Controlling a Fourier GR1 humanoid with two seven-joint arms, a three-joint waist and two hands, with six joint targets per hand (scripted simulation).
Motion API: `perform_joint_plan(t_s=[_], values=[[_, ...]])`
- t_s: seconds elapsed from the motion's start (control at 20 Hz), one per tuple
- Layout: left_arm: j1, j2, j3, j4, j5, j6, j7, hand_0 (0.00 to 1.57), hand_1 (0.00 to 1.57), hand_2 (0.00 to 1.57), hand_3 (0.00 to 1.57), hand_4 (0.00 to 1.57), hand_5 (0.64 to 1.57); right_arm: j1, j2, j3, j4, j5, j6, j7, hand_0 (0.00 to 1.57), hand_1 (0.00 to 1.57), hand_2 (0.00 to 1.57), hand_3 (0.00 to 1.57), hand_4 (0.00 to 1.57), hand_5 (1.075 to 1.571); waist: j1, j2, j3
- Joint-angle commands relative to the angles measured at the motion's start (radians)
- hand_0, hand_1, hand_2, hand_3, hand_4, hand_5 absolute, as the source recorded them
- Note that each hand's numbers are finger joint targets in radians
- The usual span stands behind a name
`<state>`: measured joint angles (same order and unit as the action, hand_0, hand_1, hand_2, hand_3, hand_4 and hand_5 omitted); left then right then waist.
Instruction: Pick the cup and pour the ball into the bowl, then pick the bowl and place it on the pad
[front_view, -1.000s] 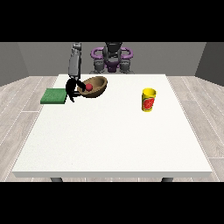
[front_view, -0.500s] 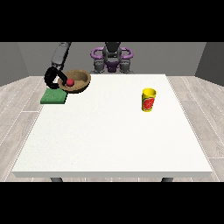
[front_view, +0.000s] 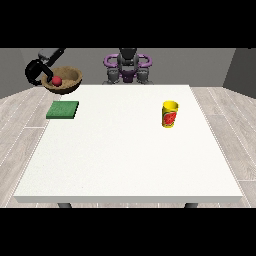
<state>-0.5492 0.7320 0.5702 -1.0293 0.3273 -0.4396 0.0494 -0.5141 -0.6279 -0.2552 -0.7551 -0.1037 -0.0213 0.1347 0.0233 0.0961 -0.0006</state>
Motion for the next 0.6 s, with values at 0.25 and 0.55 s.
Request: perform_joint_plan(t_s=[0.25, 0.55], values=[[0.039, 0.02, 0.009, 0.013, 0.018, -0.047, -0.111, 0.0, 0.0, 0.0, 0.0, 1.21, 1.555, -0.016, -0.094, -0.086, 0.074, -0.032, 0.078, -0.066, 1.57, 1.57, 1.57, 0.38, 1.12, 1.568, 0.035, 0.094, 0.0011], [-0.02, 0.073, 0.024, 0.052, 0.029, -0.036, -0.114, 0.0, 0.0, 0.0, 0.0, 1.21, 1.553, -0.042, 0.068, -0.078, 0.072, -0.044, -0.03, -0.09, 1.57, 1.57, 1.57, 0.44, 1.06, 1.569, 0.024, 0.139, 0.0008]])
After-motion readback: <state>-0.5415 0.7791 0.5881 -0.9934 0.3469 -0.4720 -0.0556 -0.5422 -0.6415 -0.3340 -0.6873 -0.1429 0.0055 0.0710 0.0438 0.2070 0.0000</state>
